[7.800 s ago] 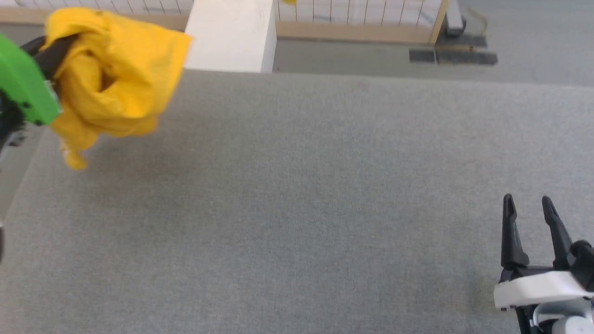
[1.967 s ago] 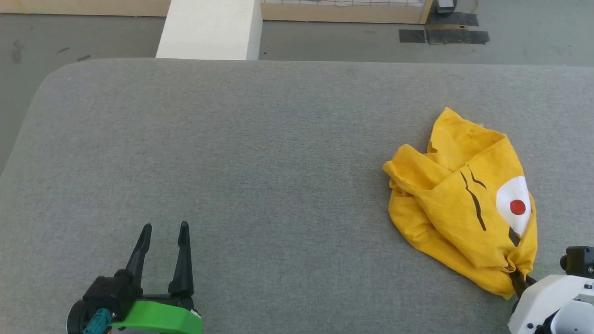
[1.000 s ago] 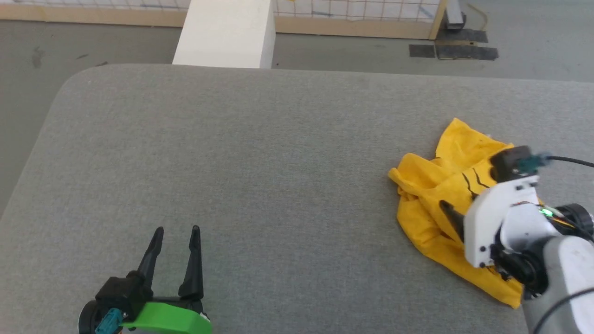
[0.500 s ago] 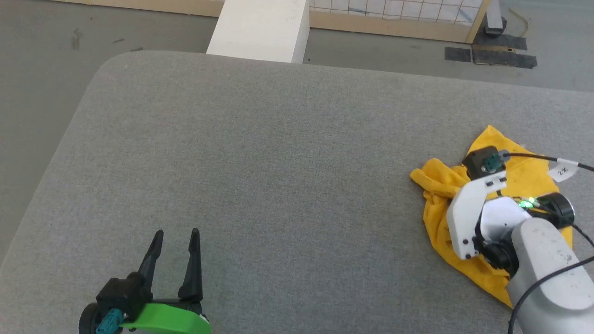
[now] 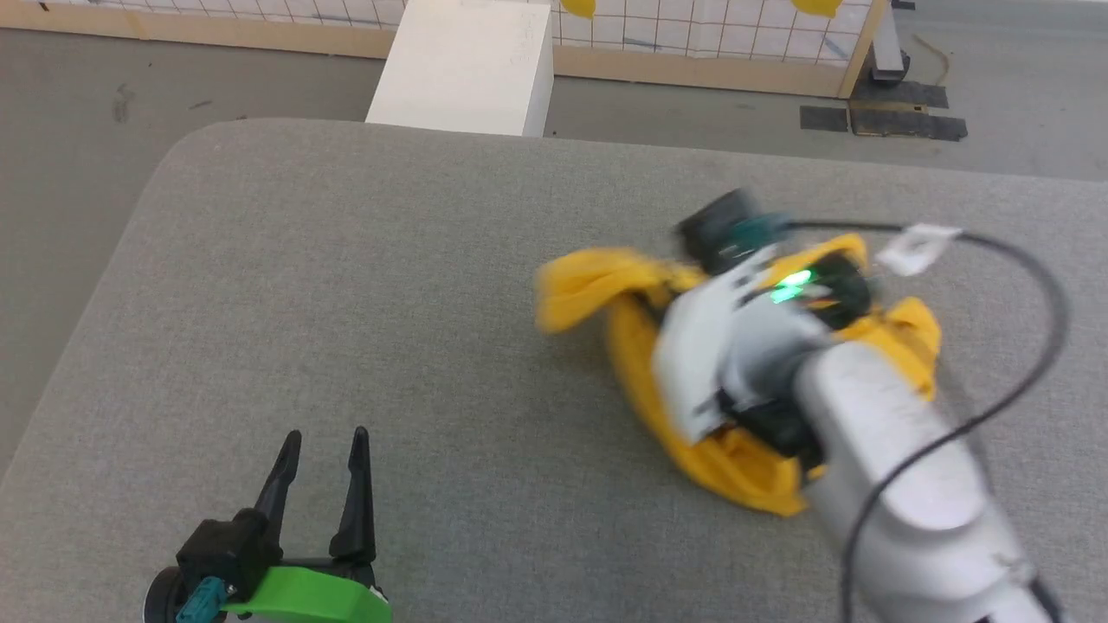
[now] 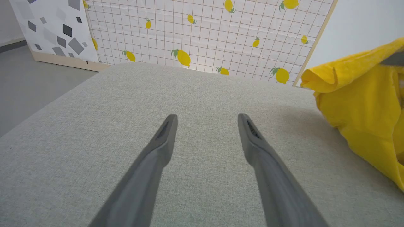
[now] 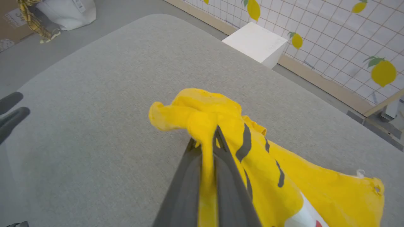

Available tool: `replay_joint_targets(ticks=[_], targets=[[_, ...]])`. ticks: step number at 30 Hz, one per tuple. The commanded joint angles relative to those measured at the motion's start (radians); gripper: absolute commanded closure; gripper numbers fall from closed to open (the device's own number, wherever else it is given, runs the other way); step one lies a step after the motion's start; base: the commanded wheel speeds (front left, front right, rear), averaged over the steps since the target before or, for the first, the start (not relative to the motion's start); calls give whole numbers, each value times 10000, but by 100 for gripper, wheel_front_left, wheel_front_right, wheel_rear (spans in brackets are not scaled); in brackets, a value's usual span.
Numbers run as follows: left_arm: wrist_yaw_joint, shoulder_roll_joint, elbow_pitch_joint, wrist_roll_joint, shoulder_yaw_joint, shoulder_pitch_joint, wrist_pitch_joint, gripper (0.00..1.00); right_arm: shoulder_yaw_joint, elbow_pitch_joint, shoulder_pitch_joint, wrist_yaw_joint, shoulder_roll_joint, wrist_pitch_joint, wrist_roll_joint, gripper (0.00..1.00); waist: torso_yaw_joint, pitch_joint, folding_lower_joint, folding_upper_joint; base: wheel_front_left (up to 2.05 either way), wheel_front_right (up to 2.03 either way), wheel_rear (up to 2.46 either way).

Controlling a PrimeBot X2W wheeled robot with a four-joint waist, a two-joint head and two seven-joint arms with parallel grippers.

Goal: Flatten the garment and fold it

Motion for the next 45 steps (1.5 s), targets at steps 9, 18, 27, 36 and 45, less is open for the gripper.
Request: replay_joint_targets(ticks=[9, 18, 27, 36, 45], targets=[[-71, -46, 252, -137, -418, -364, -38, 0, 2380, 2869, 199, -13, 529, -1293, 1485, 100, 833, 352, 0, 0, 0, 0, 0], [-71, -52, 472, -270, -430, -415, -38, 0, 3291, 4352, -443, -13, 534, -2241, 2431, 0, 1241, 269, 0, 0, 0, 0, 0], [-71, -53, 253, -77, -18, -82, -38, 0, 2442, 3723, -1156, -13, 478, -3019, 2726, 0, 393, -133, 0, 0, 0, 0, 0], [-71, -54, -414, 164, 141, 198, -38, 0, -1310, 2064, 798, -13, -137, -4577, 223, 0, -417, -250, 0, 0, 0, 0, 0], [-71, 73, -779, 226, 93, 466, -38, 0, -4855, -1304, 4899, -13, 523, -6087, -2106, 0, -881, -256, 0, 0, 0, 0, 0]])
